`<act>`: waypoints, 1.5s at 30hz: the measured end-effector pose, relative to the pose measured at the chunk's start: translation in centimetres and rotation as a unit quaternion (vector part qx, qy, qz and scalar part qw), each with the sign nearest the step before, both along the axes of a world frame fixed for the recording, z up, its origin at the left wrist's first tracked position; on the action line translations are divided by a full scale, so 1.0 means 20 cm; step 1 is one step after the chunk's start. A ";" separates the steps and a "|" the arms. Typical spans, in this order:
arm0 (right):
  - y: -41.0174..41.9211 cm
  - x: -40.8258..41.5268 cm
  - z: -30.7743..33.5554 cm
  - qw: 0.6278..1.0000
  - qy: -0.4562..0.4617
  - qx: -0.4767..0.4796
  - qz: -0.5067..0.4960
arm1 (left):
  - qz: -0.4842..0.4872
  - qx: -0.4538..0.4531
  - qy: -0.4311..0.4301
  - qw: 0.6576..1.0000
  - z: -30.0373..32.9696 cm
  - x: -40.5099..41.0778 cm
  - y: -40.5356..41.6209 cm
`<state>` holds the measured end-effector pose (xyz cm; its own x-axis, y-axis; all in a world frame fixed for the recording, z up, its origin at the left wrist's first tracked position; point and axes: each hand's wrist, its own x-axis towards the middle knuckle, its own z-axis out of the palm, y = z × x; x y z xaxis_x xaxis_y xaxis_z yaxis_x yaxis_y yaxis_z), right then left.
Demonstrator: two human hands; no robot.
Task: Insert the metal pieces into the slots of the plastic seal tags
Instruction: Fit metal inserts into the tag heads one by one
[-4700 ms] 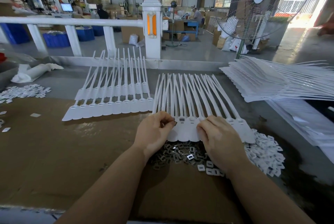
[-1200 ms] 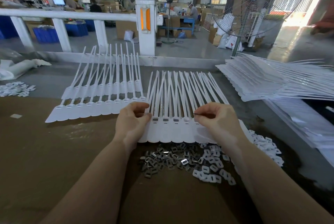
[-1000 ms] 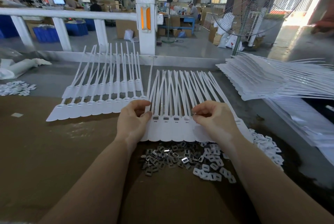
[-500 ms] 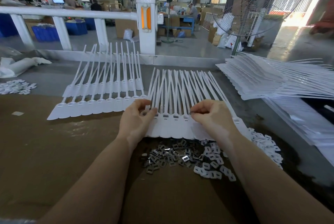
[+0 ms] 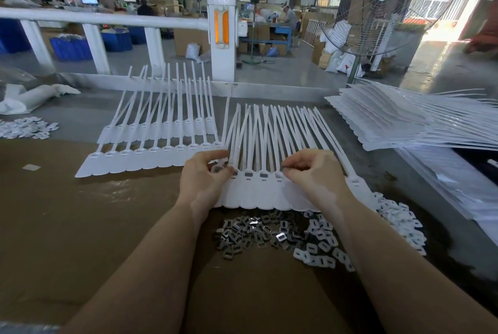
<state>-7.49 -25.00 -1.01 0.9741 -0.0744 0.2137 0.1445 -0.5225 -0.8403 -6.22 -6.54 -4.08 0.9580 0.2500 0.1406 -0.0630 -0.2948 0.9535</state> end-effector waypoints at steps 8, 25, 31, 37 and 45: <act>0.01 0.02 0.01 0.999 0.022 -0.032 -0.007 | -0.005 0.012 -0.008 1.000 0.00 0.00 0.00; 0.03 0.05 -0.01 0.995 0.065 -0.068 -0.023 | -0.009 0.005 -0.002 1.000 0.01 -0.02 0.00; 0.03 0.06 -0.02 0.995 0.070 -0.067 -0.029 | -0.011 -0.002 0.001 1.000 0.01 -0.02 0.00; 0.03 0.04 -0.03 0.995 0.030 -0.090 -0.024 | -0.011 -0.005 0.001 1.000 0.00 -0.02 0.00; 0.01 0.01 -0.06 0.996 -0.013 -0.090 -0.018 | -0.014 0.005 -0.007 1.000 0.00 -0.01 0.00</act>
<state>-7.22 -24.83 -2.21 0.9654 -0.0682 0.2517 0.1427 -0.6697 -0.7288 -6.48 -6.48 -4.07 0.9624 0.2216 0.1570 -0.0853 -0.3024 0.9494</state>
